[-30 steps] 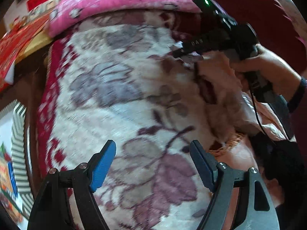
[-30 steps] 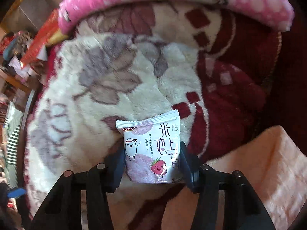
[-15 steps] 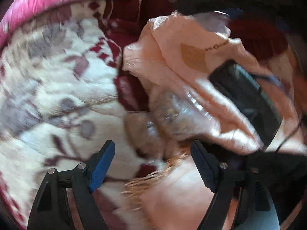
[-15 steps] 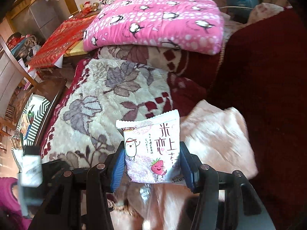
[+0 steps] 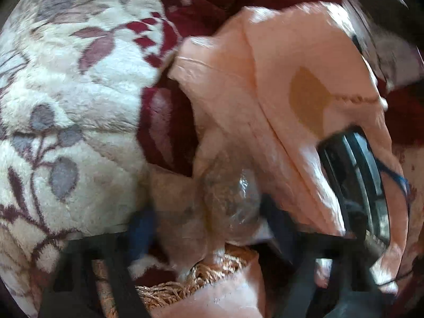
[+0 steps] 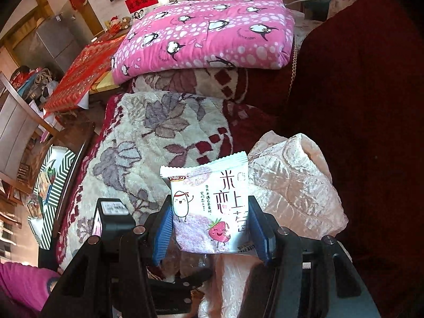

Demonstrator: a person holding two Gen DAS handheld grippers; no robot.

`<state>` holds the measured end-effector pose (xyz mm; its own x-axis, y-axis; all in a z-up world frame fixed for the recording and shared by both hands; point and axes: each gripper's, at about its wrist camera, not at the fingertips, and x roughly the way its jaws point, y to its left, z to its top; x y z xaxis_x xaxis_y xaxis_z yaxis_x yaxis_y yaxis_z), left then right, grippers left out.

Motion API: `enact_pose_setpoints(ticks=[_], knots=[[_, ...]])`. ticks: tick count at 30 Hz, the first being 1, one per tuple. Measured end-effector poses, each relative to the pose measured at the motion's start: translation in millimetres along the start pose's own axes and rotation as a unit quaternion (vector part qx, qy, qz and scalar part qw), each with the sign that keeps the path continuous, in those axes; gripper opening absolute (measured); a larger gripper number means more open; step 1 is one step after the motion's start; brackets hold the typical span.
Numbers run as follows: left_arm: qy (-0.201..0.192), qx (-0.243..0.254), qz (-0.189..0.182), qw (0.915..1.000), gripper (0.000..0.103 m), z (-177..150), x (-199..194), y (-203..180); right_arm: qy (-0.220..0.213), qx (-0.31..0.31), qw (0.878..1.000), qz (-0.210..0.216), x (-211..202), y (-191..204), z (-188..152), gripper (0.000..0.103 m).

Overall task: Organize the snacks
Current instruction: 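Grasp the clear zip bag of nuts with the left gripper while the right gripper grasps the white printed packet, then carry the zip bag with the left gripper while the right gripper carries the white packet over the tray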

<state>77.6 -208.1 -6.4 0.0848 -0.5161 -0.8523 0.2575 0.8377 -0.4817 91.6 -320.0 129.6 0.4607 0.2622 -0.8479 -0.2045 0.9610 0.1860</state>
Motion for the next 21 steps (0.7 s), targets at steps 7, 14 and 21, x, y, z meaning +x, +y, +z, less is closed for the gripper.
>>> enact_pose_setpoints(ticks=[7, 14, 21], knots=[[-0.011, 0.005, -0.009, 0.9999, 0.040, -14.7, -24.8, 10.2, -0.003, -0.016, 1.000, 0.011, -0.9, 18.0, -1.4, 0.057], [-0.051, 0.007, 0.028, 0.9983, 0.039, -32.0, -75.3, 25.0, -0.004, -0.034, 0.999, 0.017, -1.6, 42.4, -4.0, 0.057], [-0.100, 0.003, 0.092, 0.9907, 0.039, -51.4, -136.4, 64.8, -0.005, -0.045, 0.998, 0.034, 7.6, 79.3, -17.1, 0.057]])
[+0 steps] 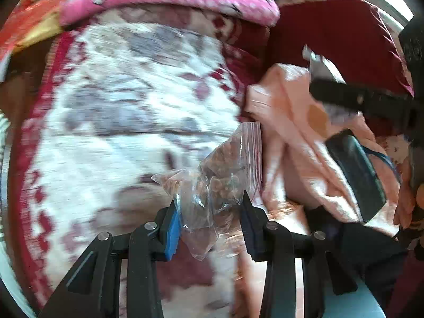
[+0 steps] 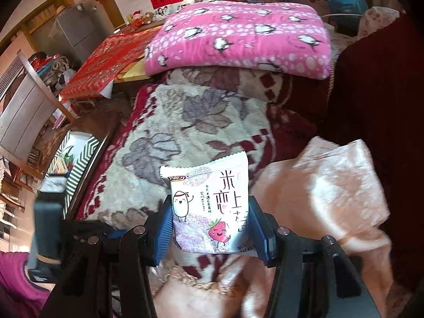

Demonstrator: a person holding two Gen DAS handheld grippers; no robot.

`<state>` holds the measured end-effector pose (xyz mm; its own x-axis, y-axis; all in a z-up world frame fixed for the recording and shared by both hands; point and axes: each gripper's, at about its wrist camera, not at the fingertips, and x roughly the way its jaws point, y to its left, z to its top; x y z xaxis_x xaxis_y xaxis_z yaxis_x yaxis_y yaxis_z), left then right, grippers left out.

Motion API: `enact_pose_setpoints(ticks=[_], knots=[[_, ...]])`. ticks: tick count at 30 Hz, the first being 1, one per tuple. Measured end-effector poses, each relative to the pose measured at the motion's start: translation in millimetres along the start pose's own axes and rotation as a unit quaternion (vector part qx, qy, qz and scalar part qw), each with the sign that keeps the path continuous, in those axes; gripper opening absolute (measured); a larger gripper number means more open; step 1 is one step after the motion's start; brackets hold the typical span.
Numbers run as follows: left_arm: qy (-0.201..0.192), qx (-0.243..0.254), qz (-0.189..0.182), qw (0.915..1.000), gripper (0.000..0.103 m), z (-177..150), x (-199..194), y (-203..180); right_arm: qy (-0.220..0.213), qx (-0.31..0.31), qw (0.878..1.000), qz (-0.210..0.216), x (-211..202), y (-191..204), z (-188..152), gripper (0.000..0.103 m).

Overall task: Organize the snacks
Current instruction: 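Carry the zip bag with the left gripper while the right gripper carries the white packet over the tray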

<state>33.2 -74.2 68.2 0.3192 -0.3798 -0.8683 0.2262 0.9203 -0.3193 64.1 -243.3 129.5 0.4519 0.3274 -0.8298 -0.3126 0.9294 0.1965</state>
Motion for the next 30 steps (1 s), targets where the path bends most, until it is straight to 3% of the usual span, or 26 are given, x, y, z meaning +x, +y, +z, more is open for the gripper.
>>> enact_pose_setpoints(ticks=[13, 30], knots=[[-0.050, -0.059, 0.113, 0.9905, 0.039, -37.3, -64.3, 81.9, -0.004, 0.002, 0.999, 0.035, 41.9, 81.0, -34.6, 0.057], [-0.084, -0.103, 0.164, 0.9775, 0.039, -54.4, -103.0, 128.2, 0.025, -0.041, 0.998, 0.047, 74.6, 148.3, -41.3, 0.057]])
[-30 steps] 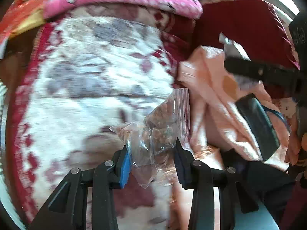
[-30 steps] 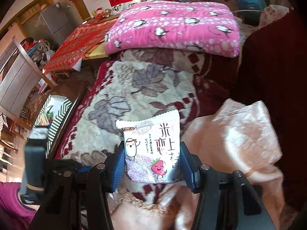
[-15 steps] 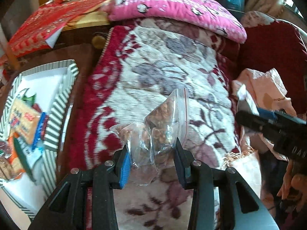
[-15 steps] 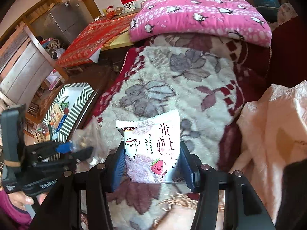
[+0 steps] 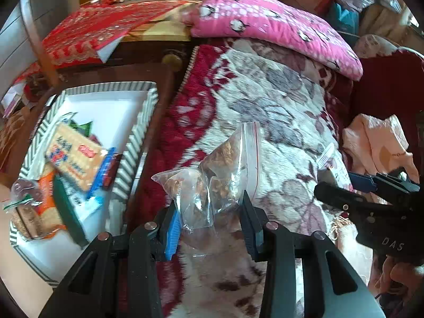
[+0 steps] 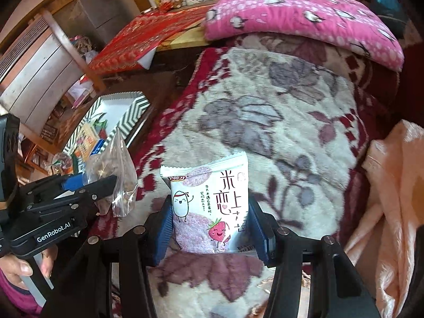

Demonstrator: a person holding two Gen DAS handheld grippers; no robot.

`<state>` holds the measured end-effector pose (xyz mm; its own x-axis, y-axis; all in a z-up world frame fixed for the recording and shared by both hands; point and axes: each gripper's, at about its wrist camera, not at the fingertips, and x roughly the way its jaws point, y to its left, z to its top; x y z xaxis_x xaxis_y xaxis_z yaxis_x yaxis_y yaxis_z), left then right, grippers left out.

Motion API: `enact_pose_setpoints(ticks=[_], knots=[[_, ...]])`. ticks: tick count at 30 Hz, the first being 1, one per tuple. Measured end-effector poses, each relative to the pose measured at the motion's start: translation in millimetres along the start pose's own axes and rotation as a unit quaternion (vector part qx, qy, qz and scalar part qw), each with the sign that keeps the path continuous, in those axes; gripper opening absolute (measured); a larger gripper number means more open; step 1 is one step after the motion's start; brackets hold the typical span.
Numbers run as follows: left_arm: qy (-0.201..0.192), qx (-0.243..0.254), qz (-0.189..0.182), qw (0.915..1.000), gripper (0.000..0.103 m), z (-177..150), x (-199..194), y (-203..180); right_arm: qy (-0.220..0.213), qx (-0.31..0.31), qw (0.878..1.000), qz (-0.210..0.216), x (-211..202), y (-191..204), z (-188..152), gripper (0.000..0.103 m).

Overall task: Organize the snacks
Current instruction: 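Carry the zip bag with the left gripper while the right gripper carries the white packet over the tray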

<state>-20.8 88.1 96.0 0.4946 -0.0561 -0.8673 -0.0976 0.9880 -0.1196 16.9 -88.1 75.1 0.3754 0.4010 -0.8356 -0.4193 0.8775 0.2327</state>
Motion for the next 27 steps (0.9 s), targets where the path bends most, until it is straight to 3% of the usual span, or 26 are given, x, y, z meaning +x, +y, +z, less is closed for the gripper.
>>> enact_pose_setpoints(ticks=[14, 27], knots=[[-0.025, -0.063, 0.038, 0.9970, 0.039, 0.0, -29.7, 74.7, 0.026, -0.078, 0.996, 0.031, 34.8, 81.9, 26.8, 0.057], [-0.031, -0.126, 0.079, 0.9884, 0.039, -8.0, -49.5, 150.3, 0.051, -0.153, 0.985, 0.062, 70.3, 168.3, 51.7, 0.057]])
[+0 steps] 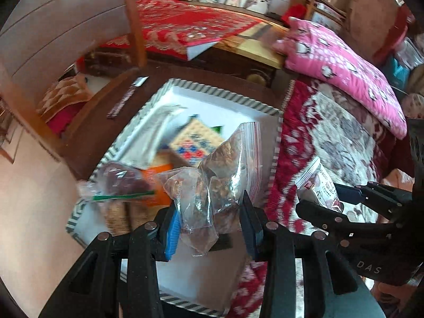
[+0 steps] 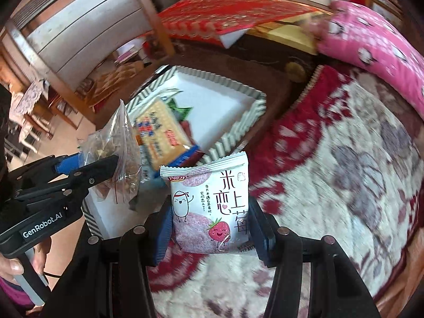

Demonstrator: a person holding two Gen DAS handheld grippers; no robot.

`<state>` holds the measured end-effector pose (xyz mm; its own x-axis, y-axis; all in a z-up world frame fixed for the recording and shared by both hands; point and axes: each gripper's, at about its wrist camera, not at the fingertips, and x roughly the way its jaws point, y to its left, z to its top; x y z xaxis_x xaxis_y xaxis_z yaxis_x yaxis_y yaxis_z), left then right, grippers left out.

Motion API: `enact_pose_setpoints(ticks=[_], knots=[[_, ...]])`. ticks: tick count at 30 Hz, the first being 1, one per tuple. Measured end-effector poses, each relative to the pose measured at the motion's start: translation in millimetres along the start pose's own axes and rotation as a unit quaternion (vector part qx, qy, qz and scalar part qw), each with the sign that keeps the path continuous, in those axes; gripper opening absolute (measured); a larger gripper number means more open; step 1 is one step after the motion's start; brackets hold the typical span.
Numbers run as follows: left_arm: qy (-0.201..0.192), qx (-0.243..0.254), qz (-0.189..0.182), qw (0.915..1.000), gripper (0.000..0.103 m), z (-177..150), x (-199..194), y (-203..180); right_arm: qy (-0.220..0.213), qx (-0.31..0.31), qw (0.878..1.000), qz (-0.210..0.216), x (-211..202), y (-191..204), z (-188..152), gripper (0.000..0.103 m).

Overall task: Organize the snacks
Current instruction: 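Carry the zip bag with the left gripper while the right gripper carries the white packet over the tray, then open the left gripper over the tray while the right gripper releases the white packet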

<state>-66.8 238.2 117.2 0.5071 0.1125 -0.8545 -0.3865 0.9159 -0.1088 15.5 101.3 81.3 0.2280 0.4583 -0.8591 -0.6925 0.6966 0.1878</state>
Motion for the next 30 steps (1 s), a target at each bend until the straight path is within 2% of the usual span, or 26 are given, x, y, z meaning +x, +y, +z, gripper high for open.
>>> enact_pose_setpoints(ticks=[8, 14, 21, 25, 30], knots=[[0.015, -0.040, 0.020, 0.9989, 0.039, -3.9, 8.4, 43.4, 0.019, -0.039, 0.999, 0.009, 28.2, 33.6, 24.7, 0.057], [0.018, -0.037, 0.025, 0.9989, 0.039, -3.8, 13.3, 46.1, 0.037, -0.046, 0.998, 0.012, 54.6, 46.2, 35.8, 0.057], [0.023, -0.038, 0.031, 0.9985, 0.042, -1.3, 20.9, 44.3, 0.035, -0.036, 0.999, -0.001, 80.1, 48.5, 52.0, 0.057], [0.022, -0.038, 0.036, 0.9984, 0.048, -1.5, 20.5, 43.2, 0.028, -0.029, 0.999, 0.009, 79.9, 47.9, 53.3, 0.060], [0.012, -0.042, 0.047, 0.9980, 0.069, -4.3, 14.4, 45.0, 0.025, -0.016, 1.000, 0.011, 70.0, 39.5, 47.0, 0.067]])
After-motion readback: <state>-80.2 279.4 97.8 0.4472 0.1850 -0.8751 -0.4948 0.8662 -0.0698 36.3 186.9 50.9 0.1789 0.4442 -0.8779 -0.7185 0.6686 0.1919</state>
